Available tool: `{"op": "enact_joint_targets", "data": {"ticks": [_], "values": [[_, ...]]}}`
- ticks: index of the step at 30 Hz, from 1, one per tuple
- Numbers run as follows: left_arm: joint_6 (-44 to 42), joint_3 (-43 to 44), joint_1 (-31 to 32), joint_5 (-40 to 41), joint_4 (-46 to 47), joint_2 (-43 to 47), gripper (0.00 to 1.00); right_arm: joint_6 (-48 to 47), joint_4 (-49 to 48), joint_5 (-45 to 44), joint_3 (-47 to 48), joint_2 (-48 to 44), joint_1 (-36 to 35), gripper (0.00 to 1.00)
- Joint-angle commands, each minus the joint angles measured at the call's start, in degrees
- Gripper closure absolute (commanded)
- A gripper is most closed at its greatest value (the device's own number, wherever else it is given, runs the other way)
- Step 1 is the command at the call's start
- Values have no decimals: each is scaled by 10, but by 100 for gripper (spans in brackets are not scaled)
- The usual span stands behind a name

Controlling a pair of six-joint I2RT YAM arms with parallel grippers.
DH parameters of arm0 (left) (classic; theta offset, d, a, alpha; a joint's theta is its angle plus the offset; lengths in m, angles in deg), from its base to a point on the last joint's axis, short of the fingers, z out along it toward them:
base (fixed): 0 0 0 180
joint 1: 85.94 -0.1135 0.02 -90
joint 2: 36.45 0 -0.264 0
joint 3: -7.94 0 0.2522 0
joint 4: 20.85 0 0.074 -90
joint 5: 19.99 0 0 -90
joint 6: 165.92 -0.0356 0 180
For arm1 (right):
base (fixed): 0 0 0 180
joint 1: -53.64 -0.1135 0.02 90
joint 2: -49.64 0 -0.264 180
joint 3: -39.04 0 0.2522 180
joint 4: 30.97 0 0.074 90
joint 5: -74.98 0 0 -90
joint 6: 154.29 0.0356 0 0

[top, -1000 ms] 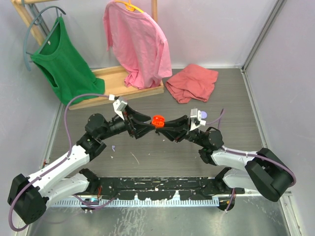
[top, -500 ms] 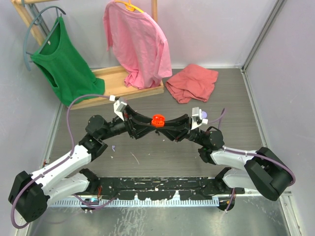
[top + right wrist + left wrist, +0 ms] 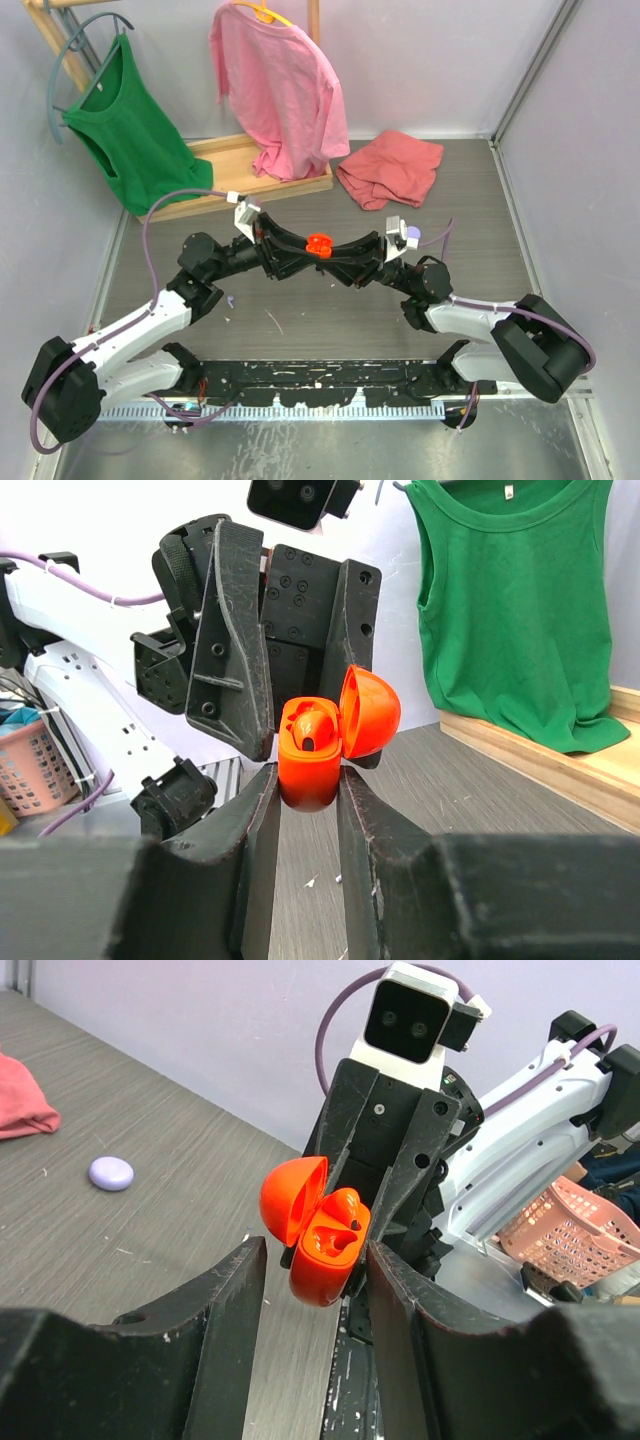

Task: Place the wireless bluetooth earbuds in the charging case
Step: Adjust the charging case.

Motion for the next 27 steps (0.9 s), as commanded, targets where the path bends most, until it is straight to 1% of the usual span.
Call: {"op": "enact_joint_targets", "data": {"ticks": [1, 12, 19, 25, 27], "values": [[12, 2, -1, -14, 61, 0, 53, 4, -105, -5, 21, -1, 1, 99], [14, -18, -1, -8, 78, 17, 50, 7, -105, -8, 21, -10, 2, 99], [13, -19, -1, -7, 77, 19, 59, 11, -105, 2, 23, -11, 1, 99], [10, -13, -1, -13, 78, 18, 72, 16, -105, 17, 26, -3, 1, 99], [8, -14, -2, -14, 79, 18, 75, 16, -106, 22, 27, -1, 2, 99]]}}
